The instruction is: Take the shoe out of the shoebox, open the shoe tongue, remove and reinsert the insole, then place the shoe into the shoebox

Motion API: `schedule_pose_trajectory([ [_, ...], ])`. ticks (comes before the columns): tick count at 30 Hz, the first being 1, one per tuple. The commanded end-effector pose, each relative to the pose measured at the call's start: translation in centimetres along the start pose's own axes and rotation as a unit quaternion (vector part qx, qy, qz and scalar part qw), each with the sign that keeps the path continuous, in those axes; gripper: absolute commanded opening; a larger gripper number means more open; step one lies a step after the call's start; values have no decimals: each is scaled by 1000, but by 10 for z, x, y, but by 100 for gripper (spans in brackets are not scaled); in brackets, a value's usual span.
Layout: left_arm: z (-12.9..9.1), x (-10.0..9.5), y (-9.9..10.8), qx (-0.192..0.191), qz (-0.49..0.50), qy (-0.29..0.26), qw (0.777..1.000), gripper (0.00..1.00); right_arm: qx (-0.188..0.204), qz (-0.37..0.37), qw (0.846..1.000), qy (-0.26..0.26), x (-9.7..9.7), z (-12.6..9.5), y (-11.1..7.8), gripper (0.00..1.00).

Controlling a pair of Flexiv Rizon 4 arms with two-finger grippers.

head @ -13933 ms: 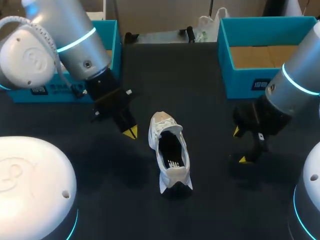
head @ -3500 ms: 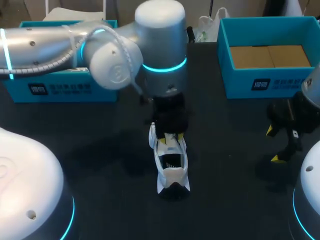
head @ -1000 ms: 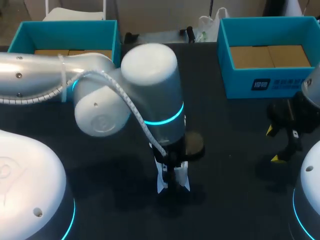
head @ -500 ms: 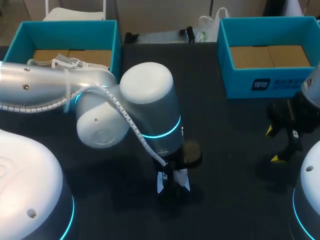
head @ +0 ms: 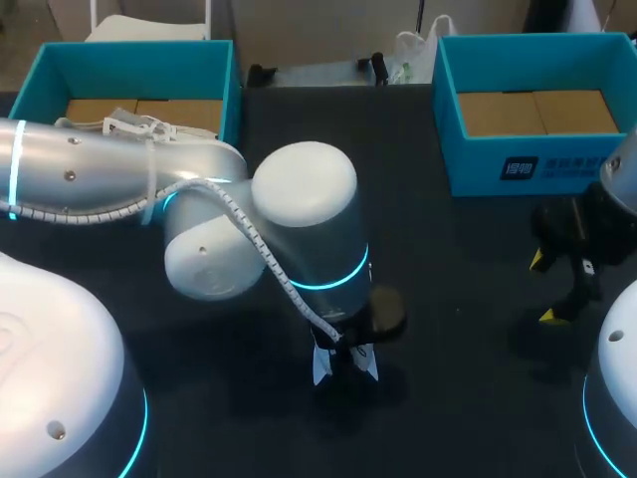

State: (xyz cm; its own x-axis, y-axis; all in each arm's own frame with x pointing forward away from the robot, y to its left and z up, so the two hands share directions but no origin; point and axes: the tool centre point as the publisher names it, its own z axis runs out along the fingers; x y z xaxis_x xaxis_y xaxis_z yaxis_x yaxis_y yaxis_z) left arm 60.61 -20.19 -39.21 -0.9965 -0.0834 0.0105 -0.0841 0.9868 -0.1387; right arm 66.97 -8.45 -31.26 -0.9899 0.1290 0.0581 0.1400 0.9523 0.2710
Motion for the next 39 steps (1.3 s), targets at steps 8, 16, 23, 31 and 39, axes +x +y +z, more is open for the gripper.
schedule_pose_trajectory([
  [8, 7, -1, -4, -22, -11, -7, 1000, 0, 2, 1, 1000, -1, 1, 1, 0, 100],
  [16, -11, -22, 4, -9, 2, 11, 1000, 0, 2, 1, 1000, -1, 1, 1, 0, 100],
  [23, -47, -61, 4, -2, 41, 26, 999, 0, 2, 1, 1000, -1, 1, 1, 0, 100],
  [31, -117, -103, 5, -4, 77, 35, 996, 0, 2, 1, 1000, -1, 1, 1, 0, 100],
  [39, -183, -142, 0, -8, 112, 66, 992, 0, 2, 1, 1000, -1, 1, 1, 0, 100],
])
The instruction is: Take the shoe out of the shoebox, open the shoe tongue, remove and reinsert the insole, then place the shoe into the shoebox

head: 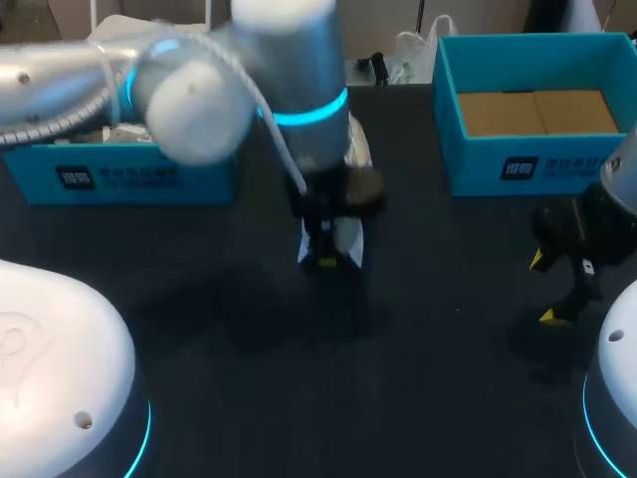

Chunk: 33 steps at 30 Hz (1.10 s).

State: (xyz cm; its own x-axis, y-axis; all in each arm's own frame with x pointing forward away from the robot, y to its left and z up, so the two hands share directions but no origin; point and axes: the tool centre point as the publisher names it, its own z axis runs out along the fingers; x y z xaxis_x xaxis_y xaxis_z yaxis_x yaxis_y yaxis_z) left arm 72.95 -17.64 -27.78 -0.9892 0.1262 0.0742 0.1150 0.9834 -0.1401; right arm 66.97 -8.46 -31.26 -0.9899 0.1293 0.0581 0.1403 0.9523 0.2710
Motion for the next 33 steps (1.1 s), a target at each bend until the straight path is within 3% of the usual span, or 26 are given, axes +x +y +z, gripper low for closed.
schedule_pose_trajectory([
  [1, -76, -14, 4, -10, 20, 26, 999, 0, 2, 0, 1000, -1, 1, 1, 0, 100],
  [9, -134, -44, 10, -58, -18, 0, 998, 0, 2, 0, 1000, -1, 1, 1, 0, 100],
  [11, -137, -51, 16, -51, -39, -7, 998, 0, 2, 0, 1000, -1, 1, 1, 0, 100],
  [27, -137, -51, 16, -51, -39, -7, 998, 0, 2, 0, 1000, -1, 1, 1, 0, 100],
  [30, -144, -52, 33, -26, -35, 13, 999, 0, 2, 0, 1000, -1, 1, 1, 0, 100],
  [33, -157, -67, 57, -7, -44, 11, 999, 0, 2, 0, 1000, -1, 1, 1, 0, 100],
])
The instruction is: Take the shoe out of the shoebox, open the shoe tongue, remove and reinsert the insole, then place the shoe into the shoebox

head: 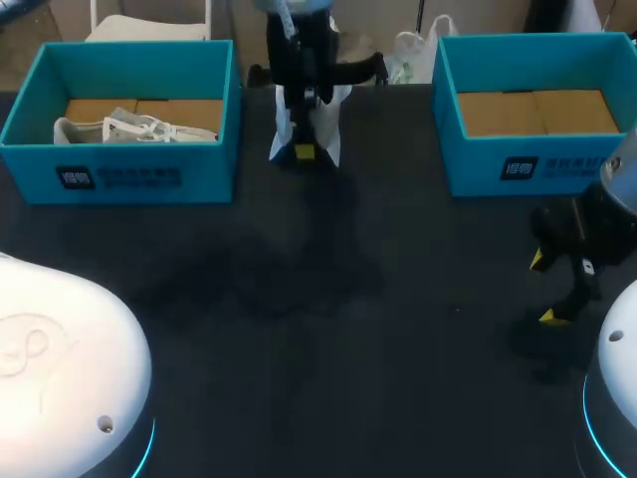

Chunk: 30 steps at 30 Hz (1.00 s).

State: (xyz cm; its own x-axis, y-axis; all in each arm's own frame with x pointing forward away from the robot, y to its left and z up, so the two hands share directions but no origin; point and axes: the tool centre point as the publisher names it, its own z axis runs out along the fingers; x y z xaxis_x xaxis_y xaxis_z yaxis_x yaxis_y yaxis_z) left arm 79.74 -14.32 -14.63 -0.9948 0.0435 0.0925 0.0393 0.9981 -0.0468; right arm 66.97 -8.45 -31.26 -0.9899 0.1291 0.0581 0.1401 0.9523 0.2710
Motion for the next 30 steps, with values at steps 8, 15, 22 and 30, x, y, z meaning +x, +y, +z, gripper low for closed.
schedule_pose_trajectory([
  [8, -29, -53, 105, 39, -16, -5, 999, 0, 2, 0, 1000, -1, 1, 1, 0, 100],
  [15, -51, -86, 166, 37, -12, -10, 999, 0, 2, 0, 1000, -1, 1, 1, 0, 100],
  [22, -51, -86, 166, 37, -12, -10, 999, 0, 2, 0, 1000, -1, 1, 1, 0, 100],
  [30, -46, -90, 181, 29, -1, -13, 1000, 0, 2, 0, 1000, -1, 1, 1, 0, 100],
])
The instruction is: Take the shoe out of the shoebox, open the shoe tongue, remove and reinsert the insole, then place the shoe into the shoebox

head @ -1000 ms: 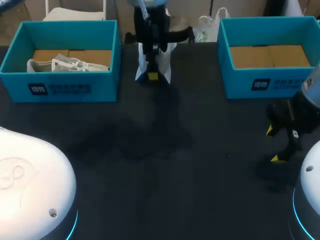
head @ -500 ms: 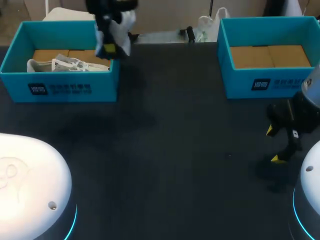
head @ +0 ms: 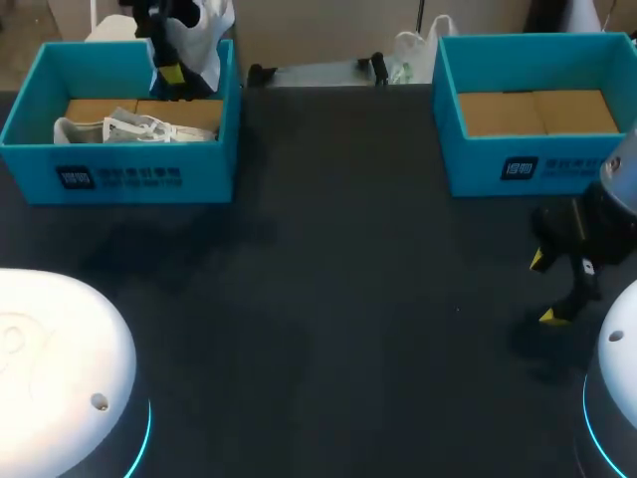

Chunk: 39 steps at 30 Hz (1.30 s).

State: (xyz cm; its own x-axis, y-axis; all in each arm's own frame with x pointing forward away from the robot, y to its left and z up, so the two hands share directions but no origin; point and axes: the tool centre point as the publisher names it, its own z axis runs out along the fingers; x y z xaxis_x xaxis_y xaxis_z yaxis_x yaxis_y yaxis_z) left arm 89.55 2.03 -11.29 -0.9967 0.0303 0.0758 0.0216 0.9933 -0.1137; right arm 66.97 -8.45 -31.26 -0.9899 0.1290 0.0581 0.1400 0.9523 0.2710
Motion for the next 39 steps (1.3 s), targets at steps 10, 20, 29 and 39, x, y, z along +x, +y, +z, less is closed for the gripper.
schedule_pose_trajectory([
  [10, -11, -80, 117, 2, -13, -17, 1000, 0, 2, 1, 1000, -1, 1, 1, 0, 100],
  [20, 3, -132, 183, 25, 2, -4, 1000, 0, 2, 1, 1000, -1, 1, 1, 0, 100],
  [29, 6, -144, 214, 13, 63, 9, 998, 0, 2, 1, 1000, -1, 1, 1, 0, 100],
  [39, -4, -154, 244, -49, 240, 18, 969, 0, 2, 1, 1000, -1, 1, 1, 0, 100],
])
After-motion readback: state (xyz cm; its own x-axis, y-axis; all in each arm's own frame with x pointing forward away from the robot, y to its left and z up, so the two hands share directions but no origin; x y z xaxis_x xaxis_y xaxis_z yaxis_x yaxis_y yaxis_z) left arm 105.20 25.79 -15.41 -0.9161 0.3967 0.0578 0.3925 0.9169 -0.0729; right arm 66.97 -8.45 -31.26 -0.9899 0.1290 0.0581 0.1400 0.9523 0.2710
